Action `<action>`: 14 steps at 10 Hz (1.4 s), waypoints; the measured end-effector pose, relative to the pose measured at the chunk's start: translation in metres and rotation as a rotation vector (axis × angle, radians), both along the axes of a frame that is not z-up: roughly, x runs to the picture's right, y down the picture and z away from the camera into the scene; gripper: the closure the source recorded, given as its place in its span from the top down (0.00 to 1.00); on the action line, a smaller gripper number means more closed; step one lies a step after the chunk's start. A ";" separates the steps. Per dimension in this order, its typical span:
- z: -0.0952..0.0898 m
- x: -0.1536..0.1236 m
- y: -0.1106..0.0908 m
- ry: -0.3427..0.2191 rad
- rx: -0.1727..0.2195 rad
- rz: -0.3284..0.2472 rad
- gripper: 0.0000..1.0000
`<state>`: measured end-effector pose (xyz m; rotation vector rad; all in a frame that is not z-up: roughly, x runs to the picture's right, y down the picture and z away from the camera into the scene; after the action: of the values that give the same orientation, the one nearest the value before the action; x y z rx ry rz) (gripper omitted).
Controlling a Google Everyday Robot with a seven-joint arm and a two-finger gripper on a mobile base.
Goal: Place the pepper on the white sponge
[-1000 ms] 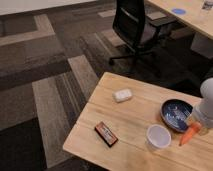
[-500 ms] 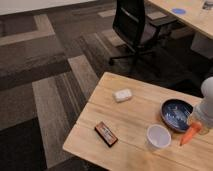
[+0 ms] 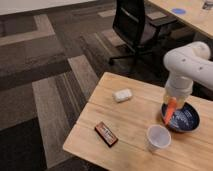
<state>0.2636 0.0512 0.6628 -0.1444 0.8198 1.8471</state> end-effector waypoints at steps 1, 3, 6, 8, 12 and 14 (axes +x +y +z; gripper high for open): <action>0.010 -0.027 -0.001 -0.032 -0.020 -0.063 0.00; 0.028 -0.067 0.001 -0.071 -0.066 -0.137 0.00; 0.027 -0.066 0.001 -0.069 -0.066 -0.134 0.00; 0.029 -0.067 0.000 -0.072 -0.064 -0.132 0.00; 0.074 -0.089 -0.048 -0.192 -0.066 -0.230 0.00; 0.095 -0.117 -0.060 -0.263 -0.084 -0.321 0.00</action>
<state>0.1467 -0.0088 0.7578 -0.2854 0.6916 1.4573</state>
